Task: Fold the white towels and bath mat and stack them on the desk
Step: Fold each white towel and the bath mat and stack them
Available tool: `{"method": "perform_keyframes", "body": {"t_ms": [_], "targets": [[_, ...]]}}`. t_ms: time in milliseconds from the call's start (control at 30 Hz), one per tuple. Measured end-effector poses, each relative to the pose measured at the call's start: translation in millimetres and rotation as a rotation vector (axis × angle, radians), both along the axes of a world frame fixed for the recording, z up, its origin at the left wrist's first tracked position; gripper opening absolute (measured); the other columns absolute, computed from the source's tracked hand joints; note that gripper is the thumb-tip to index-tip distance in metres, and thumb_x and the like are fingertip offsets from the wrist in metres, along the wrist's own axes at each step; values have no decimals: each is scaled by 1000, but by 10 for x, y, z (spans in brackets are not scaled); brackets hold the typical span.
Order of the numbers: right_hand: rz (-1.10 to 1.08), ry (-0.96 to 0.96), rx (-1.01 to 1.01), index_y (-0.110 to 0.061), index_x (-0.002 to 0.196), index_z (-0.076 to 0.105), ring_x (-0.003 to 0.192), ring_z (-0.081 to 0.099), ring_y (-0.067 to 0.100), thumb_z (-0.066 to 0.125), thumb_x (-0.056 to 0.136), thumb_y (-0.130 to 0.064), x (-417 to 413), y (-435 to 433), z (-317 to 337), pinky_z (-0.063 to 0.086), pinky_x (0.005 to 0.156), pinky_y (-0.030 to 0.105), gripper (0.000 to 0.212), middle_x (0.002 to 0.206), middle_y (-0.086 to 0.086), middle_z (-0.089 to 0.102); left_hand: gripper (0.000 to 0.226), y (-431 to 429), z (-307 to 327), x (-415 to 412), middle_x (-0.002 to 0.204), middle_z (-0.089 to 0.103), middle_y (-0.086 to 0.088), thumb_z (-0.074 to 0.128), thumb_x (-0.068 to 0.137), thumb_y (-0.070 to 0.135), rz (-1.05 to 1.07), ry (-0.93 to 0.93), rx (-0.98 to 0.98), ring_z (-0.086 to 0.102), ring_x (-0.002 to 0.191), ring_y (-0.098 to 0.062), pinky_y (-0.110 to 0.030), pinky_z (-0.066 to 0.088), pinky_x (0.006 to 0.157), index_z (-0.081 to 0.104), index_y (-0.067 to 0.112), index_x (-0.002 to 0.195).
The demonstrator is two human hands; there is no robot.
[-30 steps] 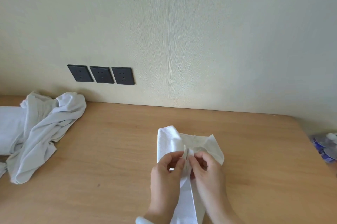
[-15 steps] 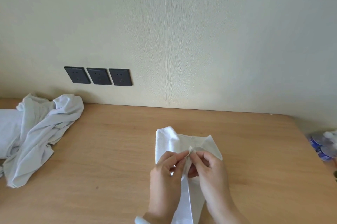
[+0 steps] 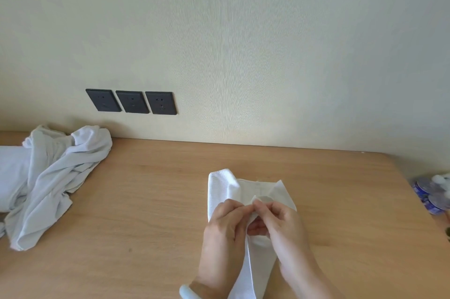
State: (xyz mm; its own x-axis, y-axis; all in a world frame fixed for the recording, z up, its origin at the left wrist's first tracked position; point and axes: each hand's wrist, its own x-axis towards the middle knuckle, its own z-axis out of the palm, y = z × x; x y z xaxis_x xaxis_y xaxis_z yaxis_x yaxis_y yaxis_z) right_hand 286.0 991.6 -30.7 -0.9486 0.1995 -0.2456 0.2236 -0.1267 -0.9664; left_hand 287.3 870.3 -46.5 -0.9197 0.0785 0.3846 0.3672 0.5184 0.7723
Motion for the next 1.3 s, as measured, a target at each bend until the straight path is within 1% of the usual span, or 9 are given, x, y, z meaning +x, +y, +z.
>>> {"method": "perform_keyframes", "body": {"t_ms": [133,267,500,567,667,767,967,1167,1300], "targets": [[-80,29,-85,3,82,67,64,67,29,64,91,-19,-107,75,166,57,76,47,23,72,20,70,19,-46,30,-39,96,55,16,60,94,10,-41,-86,47,59,89,-3,-11,45,72,60,25,105],[-156,165,-264,0,83,65,65,67,26,67,79,-23,-298,184,539,58,63,32,24,74,18,69,19,-126,-63,-190,96,48,17,56,90,12,6,-181,-141,54,82,-6,-19,45,65,51,27,101],[-275,297,-361,-4,81,58,61,69,22,58,93,-10,-608,518,989,58,62,29,13,62,9,67,16,-515,-196,-395,71,62,3,63,83,10,278,-506,-134,58,71,-22,-23,42,58,57,21,73],[-307,321,-339,-5,79,56,61,69,21,59,92,-11,-626,663,1047,59,63,29,15,60,7,67,11,-708,-167,-464,59,65,-3,63,85,10,346,-671,45,64,58,-26,-30,53,55,61,14,75],[-319,327,-227,-5,78,57,62,70,22,66,83,-18,-555,763,1072,59,66,30,17,60,5,67,11,-833,152,-523,52,61,-16,47,96,0,348,-863,602,60,39,-24,-26,50,37,56,-1,91],[-370,364,-58,-5,81,59,60,69,21,62,92,-13,-431,800,1139,60,66,31,14,59,2,66,18,-908,745,-534,53,65,-12,42,97,-6,320,-691,797,63,42,-19,-24,54,42,59,1,93],[-511,525,103,-22,87,56,43,58,15,52,88,-2,-363,996,1479,50,45,23,20,49,2,62,24,-1057,1746,-562,56,67,-9,44,93,-5,154,-326,784,65,49,-17,-22,57,51,66,5,90],[-279,169,-52,-2,78,58,43,63,14,51,94,0,-743,1012,1086,52,44,21,18,49,7,65,22,-1140,1514,-1044,65,71,-18,45,93,-8,208,-543,595,72,59,-24,-26,59,53,66,-7,100],[-206,159,-50,1,82,57,53,69,22,54,94,-1,-963,1020,1056,57,51,26,12,58,12,69,21,-1231,1541,-1318,72,72,-23,46,92,-9,200,-571,522,73,63,-27,-29,60,56,67,-7,96]]}}
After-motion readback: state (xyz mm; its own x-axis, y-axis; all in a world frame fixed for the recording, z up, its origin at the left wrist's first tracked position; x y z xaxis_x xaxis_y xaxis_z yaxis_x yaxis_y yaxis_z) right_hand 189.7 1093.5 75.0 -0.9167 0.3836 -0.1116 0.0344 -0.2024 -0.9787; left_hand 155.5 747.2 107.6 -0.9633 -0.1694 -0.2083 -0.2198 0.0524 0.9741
